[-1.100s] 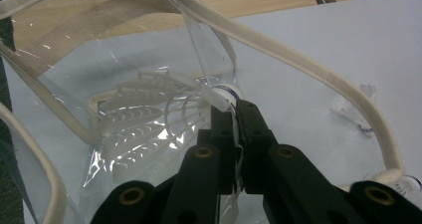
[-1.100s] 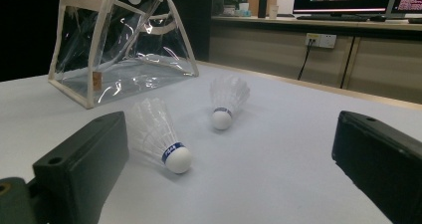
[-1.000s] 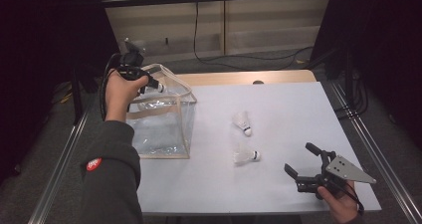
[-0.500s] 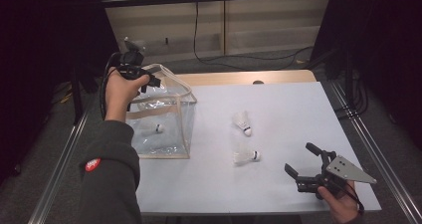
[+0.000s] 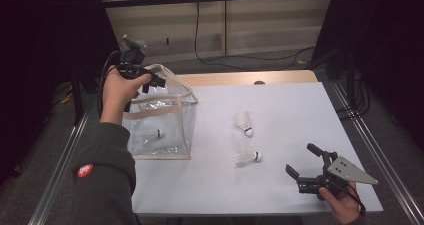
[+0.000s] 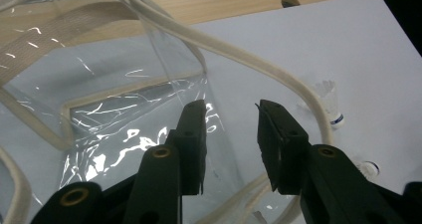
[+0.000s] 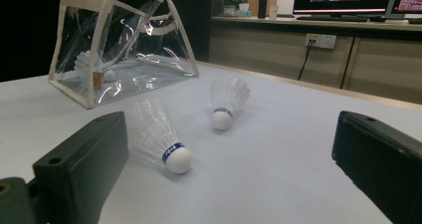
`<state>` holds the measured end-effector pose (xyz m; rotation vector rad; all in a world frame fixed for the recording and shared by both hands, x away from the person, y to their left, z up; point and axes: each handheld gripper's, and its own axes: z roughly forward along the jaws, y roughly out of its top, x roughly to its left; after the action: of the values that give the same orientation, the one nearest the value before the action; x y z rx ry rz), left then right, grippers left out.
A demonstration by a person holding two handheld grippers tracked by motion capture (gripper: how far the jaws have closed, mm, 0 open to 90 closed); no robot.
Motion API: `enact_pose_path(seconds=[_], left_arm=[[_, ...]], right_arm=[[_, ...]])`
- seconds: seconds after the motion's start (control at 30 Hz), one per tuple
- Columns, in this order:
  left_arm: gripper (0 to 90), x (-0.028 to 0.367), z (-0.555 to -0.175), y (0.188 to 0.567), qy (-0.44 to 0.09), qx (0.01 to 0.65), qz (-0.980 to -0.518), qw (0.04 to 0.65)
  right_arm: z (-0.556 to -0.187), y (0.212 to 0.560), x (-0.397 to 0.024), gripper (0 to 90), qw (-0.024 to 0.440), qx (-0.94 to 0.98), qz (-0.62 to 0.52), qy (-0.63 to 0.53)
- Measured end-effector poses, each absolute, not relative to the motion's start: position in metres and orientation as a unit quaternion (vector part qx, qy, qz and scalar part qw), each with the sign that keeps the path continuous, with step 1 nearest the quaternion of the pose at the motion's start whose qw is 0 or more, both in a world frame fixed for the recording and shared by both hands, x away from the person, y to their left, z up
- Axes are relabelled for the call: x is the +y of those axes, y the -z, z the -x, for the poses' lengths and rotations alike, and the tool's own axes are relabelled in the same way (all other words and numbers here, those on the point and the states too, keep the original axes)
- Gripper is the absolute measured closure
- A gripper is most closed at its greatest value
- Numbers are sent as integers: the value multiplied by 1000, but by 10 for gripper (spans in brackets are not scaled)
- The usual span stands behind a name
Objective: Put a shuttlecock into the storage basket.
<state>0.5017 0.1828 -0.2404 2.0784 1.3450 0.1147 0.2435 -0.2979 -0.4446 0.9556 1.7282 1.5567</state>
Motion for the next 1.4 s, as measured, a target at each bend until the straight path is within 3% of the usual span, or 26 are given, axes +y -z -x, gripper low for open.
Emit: enact_pose_path(seconds=[0.93, 1.4], left_arm=[[430, 166, -485, 233, -14, 468, -813, 348], [228, 159, -474, 231, -15, 445, -821, 359]], right_arm=[[-243, 444, -297, 10, 309, 654, -361, -589], [-243, 444, -297, 10, 308, 655, -360, -589]])
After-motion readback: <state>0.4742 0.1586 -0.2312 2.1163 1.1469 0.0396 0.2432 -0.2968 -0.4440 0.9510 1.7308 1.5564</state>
